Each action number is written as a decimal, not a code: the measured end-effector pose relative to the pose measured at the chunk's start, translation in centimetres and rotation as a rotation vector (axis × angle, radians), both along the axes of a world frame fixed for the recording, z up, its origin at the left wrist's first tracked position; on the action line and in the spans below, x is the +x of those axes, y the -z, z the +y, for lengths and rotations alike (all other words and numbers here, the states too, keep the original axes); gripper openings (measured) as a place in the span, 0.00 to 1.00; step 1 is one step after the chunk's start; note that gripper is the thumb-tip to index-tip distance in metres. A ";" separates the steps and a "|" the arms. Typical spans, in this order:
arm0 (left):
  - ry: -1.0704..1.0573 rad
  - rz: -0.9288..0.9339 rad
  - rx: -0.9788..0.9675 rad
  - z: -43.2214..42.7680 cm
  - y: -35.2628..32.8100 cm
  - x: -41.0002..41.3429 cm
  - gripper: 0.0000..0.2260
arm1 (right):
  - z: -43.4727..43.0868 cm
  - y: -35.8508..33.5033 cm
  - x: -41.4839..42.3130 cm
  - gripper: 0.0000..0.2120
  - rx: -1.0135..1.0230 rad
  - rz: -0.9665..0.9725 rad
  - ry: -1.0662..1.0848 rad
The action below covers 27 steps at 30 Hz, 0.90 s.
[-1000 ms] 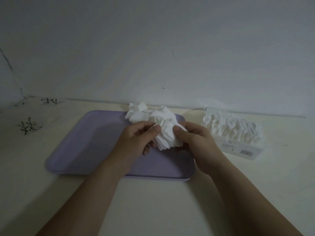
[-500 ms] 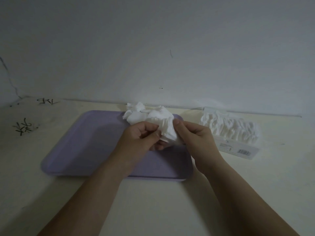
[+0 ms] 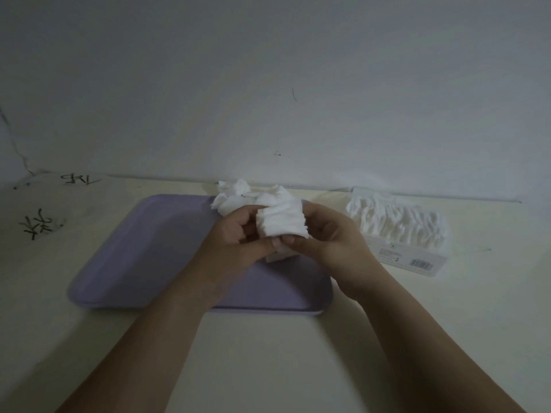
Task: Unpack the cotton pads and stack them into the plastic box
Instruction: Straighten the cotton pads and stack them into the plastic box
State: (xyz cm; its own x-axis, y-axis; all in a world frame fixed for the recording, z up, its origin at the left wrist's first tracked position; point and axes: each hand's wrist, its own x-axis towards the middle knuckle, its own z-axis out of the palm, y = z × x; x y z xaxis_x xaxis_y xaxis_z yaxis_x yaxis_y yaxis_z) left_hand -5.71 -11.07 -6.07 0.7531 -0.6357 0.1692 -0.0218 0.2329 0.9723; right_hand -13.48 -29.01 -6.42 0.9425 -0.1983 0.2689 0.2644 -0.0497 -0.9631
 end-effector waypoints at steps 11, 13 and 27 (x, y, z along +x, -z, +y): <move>-0.179 -0.293 0.183 -0.2 0.1 0.2 0.13 | 1.0 0.4 0.2 0.29 0.074 0.051 -0.015; -0.143 -0.279 0.170 -0.3 0.1 -0.1 0.14 | 1.3 0.1 0.1 0.26 0.159 0.049 -0.062; -0.175 -0.361 0.261 -0.6 0.4 -0.8 0.17 | 2.1 -0.2 0.1 0.10 0.209 0.073 0.247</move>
State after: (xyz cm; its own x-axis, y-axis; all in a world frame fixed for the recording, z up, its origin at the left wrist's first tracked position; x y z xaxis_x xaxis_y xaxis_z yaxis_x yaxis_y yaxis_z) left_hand -6.50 -11.71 -6.46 0.7751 -0.5608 0.2913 -0.3862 -0.0556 0.9207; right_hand -13.43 -26.88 -6.22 0.8745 -0.4668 0.1320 0.1989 0.0967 -0.9752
